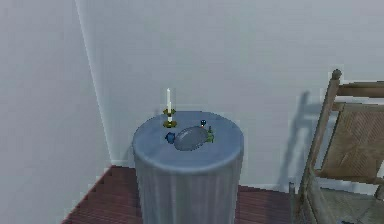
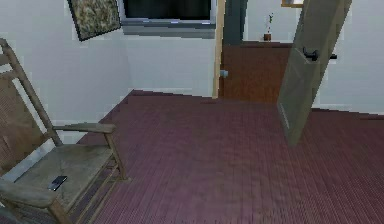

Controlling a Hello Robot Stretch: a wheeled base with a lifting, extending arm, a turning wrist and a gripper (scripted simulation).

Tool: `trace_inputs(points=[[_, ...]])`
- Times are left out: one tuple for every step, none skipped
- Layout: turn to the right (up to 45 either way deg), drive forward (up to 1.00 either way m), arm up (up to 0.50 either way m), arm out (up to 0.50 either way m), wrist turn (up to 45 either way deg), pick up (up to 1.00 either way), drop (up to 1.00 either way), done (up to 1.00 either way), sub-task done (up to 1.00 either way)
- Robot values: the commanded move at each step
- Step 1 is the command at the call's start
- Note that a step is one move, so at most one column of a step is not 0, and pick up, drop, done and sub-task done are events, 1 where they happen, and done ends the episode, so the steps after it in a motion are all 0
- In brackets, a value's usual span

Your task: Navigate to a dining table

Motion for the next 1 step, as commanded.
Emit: trace_inputs(points=[[0.0,0.00,0.00,0.00,0.0,0.00,0.00,1.00,0.00]])
